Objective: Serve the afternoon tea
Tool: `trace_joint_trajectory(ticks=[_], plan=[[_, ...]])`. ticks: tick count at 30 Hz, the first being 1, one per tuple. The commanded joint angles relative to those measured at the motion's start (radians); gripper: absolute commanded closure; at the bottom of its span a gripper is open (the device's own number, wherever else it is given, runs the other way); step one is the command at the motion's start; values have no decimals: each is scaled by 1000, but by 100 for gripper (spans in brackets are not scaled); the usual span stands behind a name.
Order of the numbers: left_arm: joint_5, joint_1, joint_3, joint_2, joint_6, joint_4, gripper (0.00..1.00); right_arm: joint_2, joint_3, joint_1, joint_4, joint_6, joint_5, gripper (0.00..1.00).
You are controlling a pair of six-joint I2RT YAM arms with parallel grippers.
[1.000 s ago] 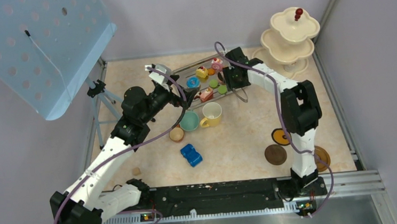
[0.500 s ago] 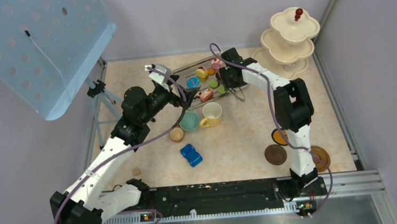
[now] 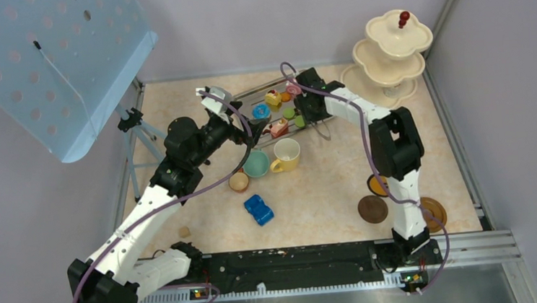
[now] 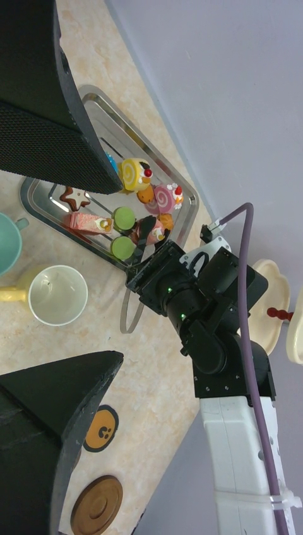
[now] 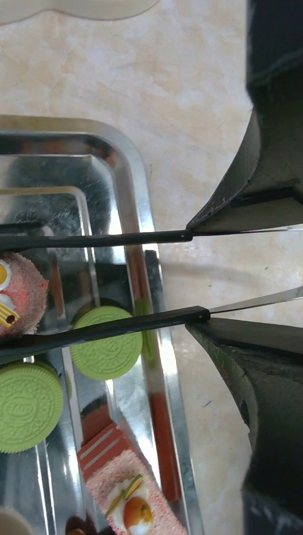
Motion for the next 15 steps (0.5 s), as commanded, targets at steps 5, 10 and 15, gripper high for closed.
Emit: trace_joint_trajectory(ticks=[5, 10, 15], plan=[[-3, -4, -3, -7, 1, 31, 1, -241, -123, 8, 69, 27, 112, 66], [8, -3, -4, -5, -6, 37, 1, -291, -199, -27, 133, 65, 184, 66], [6, -4, -4, -7, -7, 37, 1, -265, -211, -107, 191, 161, 188, 66]])
